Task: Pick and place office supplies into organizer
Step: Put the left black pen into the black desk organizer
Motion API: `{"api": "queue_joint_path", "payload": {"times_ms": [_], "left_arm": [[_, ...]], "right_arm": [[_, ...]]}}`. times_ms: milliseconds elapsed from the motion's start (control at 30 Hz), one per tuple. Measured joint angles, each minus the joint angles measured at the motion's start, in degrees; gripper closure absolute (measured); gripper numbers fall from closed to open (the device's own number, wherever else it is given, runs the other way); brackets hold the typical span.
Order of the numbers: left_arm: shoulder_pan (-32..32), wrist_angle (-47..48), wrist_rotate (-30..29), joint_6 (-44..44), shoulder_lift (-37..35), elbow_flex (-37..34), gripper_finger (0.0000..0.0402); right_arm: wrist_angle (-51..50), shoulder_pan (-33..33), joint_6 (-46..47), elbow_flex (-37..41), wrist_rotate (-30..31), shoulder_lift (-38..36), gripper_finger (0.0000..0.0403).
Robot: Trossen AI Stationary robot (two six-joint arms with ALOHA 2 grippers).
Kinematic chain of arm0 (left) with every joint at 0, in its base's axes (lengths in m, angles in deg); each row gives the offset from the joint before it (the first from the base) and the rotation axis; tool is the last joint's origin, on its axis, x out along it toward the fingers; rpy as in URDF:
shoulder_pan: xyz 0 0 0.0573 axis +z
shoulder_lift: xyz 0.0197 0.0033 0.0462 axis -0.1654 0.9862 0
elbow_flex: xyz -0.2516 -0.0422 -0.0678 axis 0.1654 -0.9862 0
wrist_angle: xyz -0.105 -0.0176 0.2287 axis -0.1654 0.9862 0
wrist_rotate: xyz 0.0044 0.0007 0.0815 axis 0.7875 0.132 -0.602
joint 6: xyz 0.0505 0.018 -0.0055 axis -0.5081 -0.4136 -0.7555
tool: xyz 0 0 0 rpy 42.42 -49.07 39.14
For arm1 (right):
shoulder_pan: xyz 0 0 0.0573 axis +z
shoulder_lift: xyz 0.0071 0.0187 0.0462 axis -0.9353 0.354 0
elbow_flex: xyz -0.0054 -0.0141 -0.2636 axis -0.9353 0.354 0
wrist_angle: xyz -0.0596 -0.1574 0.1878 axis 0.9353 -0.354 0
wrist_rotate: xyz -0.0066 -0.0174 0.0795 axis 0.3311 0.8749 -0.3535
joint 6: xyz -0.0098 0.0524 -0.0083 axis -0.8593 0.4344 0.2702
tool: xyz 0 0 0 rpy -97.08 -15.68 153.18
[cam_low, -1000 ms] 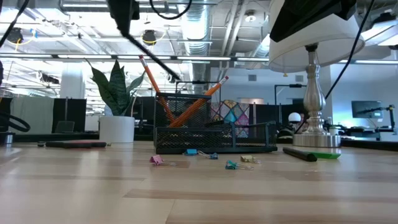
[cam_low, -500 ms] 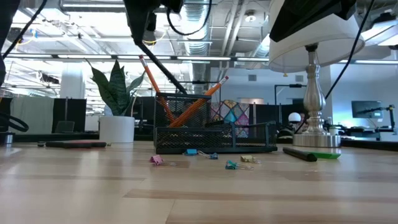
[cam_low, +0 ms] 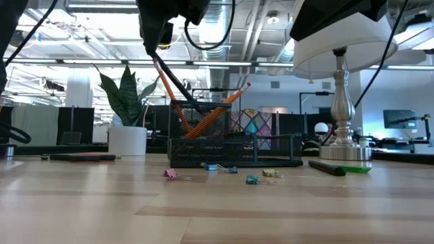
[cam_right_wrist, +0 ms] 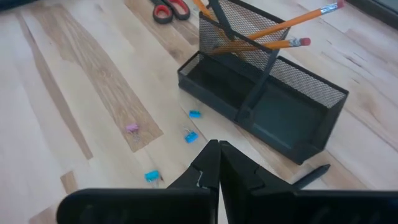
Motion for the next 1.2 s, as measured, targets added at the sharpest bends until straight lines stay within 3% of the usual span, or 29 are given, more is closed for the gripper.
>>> {"api": "queue_joint_path", "payload": {"times_ms": [300,533,867,1200], "left_arm": [[4.8,0.0,3.3,-2.1,2.9,1.6,0.0385],[7.3,-0.1,4.8,-4.2,2.8,2.8,0.0360],[8.4,-0.1,6.1,-5.5,2.8,2.8,0.0361],[9.1,-0.1,11.4,-8.4,2.8,2.7,0.0357]], "right_arm": [[1.4,0.0,0.0,0.0,0.0,0.0,0.0403],[1.4,0.0,-0.1,0.0,0.0,0.0,0.0403],[1.4,0.0,-0.2,0.0,0.0,0.0,0.0403],[1.3,0.0,-0.2,0.0,0.0,0.0,0.0403]]}}
